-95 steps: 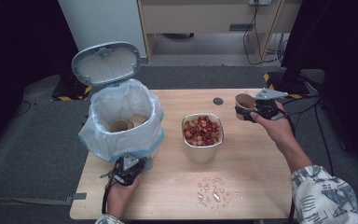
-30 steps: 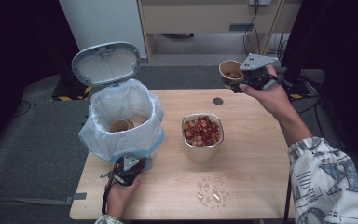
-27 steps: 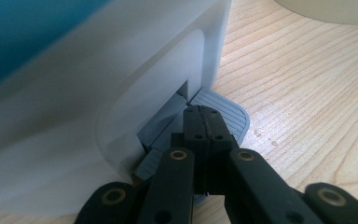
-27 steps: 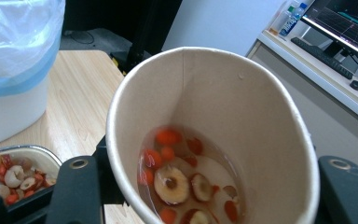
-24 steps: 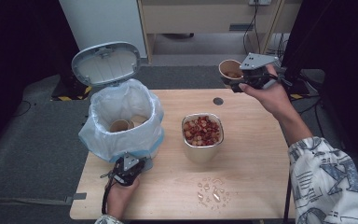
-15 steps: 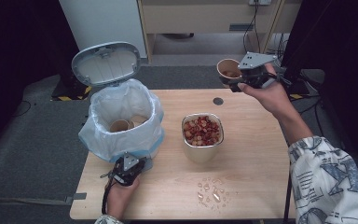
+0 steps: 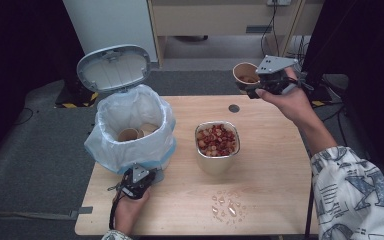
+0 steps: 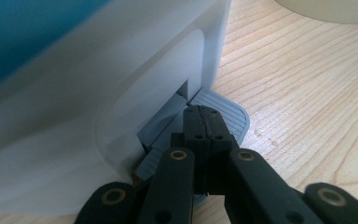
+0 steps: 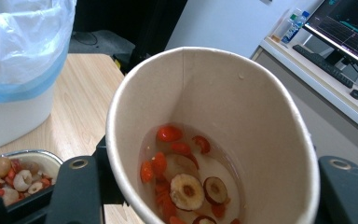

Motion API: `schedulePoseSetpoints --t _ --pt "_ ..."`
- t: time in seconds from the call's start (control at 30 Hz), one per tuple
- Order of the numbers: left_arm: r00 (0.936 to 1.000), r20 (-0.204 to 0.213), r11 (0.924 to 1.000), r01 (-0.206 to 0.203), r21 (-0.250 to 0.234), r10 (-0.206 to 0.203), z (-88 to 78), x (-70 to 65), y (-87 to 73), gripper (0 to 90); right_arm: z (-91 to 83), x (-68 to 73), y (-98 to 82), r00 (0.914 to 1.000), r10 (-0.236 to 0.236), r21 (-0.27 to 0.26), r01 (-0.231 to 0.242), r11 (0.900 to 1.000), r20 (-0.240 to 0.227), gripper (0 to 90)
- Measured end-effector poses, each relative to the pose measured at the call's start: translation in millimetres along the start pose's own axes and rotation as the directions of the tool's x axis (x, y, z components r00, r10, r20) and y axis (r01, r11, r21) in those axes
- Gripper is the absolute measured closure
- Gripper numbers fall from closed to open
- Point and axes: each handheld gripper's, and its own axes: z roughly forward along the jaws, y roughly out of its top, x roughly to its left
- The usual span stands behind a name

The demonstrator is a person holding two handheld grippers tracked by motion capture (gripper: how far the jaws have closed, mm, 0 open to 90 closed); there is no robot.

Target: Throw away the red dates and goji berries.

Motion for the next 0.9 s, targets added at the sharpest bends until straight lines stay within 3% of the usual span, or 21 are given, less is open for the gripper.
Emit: schedulePoseSetpoints --t 0.53,0.73,0.9 --pt "1.0000 0.000 1.0000 -0.002 0.000 0.002 0.0 0.0 0.1 89.2 -1.3 2.8 3.4 0.9998 -0.015 0.003 0.015 1.000 0.011 37.1" --pt "1.0000 -0.001 1.0000 -0.002 0.000 0.002 0.0 -0.1 0.1 89.2 -2.2 6.9 4.3 0.9992 -0.040 0.008 0.040 0.999 -0.007 37.0" --pt "1.0000 0.000 1.0000 -0.002 0.000 0.002 0.0 -0.1 0.1 89.2 -4.4 6.9 4.5 0.9989 -0.045 0.012 0.045 0.999 0.010 37.0"
